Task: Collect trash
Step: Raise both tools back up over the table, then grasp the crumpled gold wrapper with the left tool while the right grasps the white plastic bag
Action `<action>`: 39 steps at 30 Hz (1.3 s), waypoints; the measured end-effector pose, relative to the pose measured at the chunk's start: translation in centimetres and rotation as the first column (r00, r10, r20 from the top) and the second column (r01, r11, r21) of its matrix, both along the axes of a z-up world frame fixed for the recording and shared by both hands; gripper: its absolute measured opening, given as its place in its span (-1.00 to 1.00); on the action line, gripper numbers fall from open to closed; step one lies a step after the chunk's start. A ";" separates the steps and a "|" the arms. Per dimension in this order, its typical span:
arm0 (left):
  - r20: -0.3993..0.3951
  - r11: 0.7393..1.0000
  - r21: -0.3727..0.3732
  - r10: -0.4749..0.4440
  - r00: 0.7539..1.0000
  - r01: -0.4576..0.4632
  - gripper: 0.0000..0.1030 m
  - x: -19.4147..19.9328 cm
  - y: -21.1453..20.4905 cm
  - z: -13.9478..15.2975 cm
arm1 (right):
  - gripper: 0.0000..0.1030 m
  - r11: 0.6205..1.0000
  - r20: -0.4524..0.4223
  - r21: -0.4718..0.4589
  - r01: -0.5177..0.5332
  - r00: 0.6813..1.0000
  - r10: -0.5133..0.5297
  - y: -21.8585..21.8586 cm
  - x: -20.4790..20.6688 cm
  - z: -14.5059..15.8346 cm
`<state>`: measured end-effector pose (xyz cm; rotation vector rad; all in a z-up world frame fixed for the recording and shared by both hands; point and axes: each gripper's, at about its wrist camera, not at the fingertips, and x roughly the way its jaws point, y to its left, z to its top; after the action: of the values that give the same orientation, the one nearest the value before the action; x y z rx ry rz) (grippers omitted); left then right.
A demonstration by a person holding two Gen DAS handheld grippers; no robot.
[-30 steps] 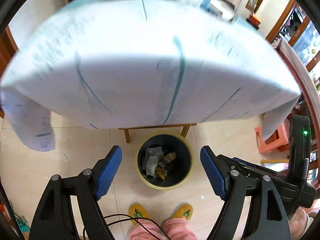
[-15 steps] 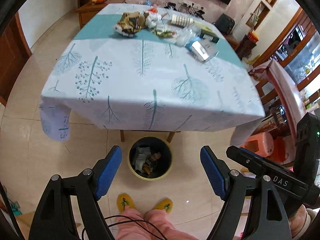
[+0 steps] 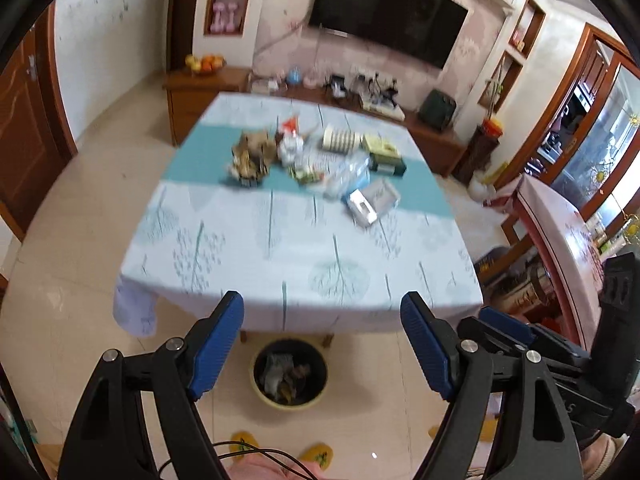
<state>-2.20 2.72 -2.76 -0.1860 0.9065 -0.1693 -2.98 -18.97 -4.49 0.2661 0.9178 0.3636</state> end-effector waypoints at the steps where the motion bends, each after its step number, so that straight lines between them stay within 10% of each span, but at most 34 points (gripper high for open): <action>1: 0.016 1.000 0.004 0.004 1.000 -0.004 0.54 0.1 -0.1 0.7 | 0.17 1.000 0.016 0.001 -0.012 1.000 0.012 -0.1 0.3 0.7; 20: 0.014 0.996 -0.041 0.076 0.997 -0.076 0.59 10.9 4.9 2.4 | 0.18 1.000 0.076 -0.011 -0.026 0.997 0.026 1.6 9.8 3.6; 39: -0.346 0.997 -0.067 -0.055 0.936 0.034 0.59 35.3 9.7 -15.6 | 0.18 0.978 -0.148 -0.057 0.199 0.967 -0.206 8.9 29.6 -7.1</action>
<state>33.08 12.39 -18.37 -0.2569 1.2608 -0.2099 26.58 -10.07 -11.63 0.3503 1.0384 0.1359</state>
